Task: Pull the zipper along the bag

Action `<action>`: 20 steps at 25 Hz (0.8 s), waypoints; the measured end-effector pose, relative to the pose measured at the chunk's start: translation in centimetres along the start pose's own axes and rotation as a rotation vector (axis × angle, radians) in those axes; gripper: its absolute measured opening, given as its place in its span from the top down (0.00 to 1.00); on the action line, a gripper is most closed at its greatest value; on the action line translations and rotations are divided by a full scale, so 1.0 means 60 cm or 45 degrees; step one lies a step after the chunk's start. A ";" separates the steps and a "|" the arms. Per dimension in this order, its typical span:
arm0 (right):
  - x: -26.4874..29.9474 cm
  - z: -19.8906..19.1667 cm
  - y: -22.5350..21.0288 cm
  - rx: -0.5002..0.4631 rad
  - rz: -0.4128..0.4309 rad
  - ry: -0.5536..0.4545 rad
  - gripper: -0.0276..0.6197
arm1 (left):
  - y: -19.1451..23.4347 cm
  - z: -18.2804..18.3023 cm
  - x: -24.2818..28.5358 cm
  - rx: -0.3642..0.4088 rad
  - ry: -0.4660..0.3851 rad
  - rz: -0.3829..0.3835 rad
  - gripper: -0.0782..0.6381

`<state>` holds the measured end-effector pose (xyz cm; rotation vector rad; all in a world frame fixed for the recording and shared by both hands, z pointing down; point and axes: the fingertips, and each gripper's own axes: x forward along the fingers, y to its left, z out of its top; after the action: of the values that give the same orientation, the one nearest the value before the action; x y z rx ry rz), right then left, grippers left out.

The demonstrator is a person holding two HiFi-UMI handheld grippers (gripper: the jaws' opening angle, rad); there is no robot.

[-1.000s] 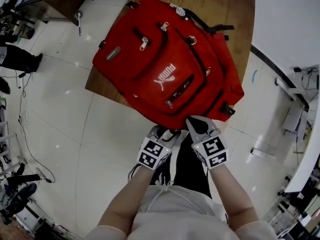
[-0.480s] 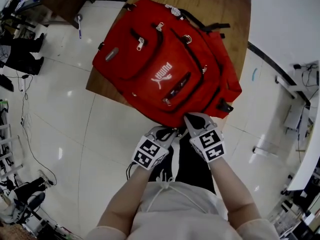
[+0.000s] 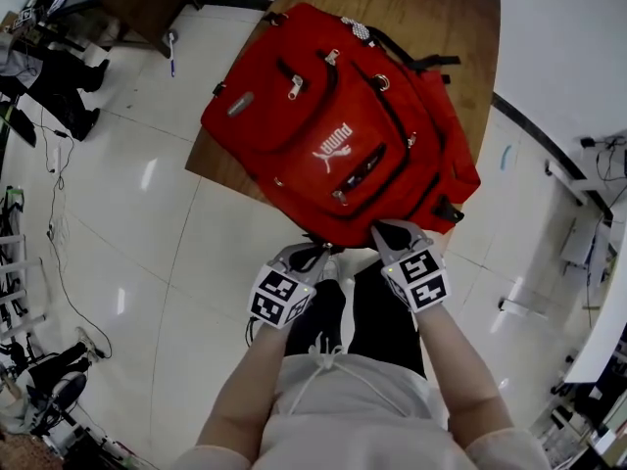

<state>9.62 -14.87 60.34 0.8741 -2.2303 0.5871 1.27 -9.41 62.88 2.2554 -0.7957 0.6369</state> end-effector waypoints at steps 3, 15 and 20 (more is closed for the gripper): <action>-0.002 0.000 0.001 0.002 0.002 0.001 0.95 | 0.022 0.002 -0.016 0.002 -0.026 0.054 0.86; -0.001 -0.001 0.001 0.009 0.013 0.015 0.95 | 0.093 0.032 -0.053 -0.027 -0.104 0.199 0.87; -0.002 0.002 -0.002 -0.019 0.015 0.006 0.95 | 0.113 0.043 -0.060 -0.045 -0.129 0.246 0.86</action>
<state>9.74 -14.94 60.20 0.8518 -2.2345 0.5767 -5.31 -14.01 61.75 2.2097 -1.0765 0.5951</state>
